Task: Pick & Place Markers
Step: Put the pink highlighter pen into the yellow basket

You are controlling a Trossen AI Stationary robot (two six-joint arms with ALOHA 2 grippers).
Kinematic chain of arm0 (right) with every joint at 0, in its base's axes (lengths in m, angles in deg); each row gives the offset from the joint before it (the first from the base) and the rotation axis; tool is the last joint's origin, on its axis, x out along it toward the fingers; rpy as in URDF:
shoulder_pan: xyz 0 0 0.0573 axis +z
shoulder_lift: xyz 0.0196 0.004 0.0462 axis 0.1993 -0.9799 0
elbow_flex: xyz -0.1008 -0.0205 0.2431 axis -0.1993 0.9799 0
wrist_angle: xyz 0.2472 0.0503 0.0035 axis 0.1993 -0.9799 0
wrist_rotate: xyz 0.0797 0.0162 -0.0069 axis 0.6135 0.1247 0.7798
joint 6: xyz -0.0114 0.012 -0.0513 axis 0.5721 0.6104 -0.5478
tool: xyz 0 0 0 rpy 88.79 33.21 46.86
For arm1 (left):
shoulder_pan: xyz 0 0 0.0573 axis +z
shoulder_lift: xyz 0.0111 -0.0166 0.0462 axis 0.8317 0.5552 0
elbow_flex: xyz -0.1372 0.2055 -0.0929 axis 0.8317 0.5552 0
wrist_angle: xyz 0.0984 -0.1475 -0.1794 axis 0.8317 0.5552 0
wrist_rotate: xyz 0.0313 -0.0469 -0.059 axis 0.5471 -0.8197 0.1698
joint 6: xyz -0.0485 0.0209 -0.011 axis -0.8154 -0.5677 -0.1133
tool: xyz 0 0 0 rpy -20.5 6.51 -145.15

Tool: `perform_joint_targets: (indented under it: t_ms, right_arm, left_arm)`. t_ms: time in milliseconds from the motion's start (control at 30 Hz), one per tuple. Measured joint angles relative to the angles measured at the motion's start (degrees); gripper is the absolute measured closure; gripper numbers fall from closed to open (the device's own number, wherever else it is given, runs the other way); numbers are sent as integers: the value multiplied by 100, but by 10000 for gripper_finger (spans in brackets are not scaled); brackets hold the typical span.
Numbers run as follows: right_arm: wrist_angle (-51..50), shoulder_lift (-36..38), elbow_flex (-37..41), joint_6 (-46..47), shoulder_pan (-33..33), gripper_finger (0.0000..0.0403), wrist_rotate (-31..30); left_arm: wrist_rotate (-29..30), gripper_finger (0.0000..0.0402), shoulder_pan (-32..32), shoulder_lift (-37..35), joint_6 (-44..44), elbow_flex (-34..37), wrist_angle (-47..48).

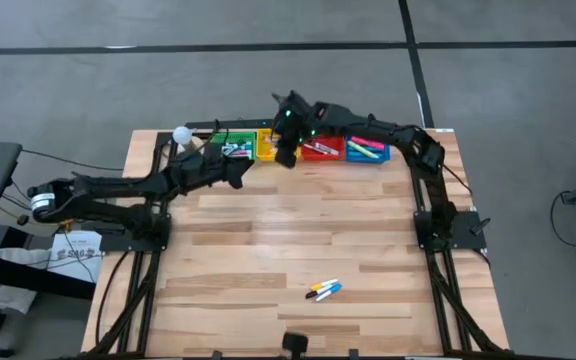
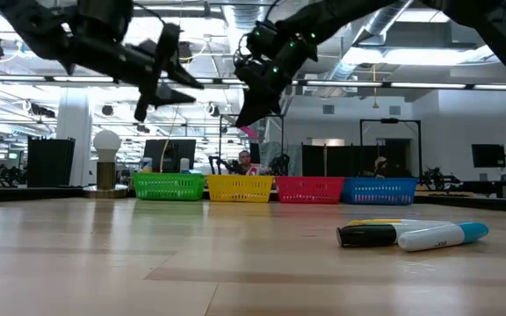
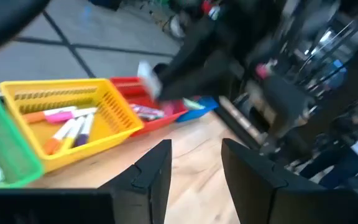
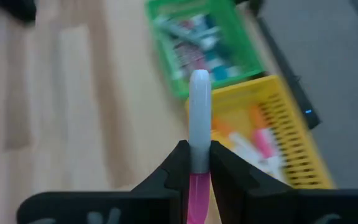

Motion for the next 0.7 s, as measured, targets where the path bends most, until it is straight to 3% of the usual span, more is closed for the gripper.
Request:
perform_joint_targets:
  t_ms: [233, 433, 567, 700]
  right_arm:
    - [768, -10, 0, 373, -555, 378, 550]
    - [972, -114, -18, 449, -727, 357, 646]
    - [987, -410, -6, 386, -798, 354, 766]
    - [913, -680, 0, 342, -824, 359, 349]
  left_arm:
    - [-868, 262, 937, 744, 332, -70, -28]
    - [-962, 262, 1369, 982, 712, -71, -240]
    - [-962, 262, 1515, 1150, 1121, -71, -881]
    - [-969, 262, 1594, 1378, 1365, -71, -1509]
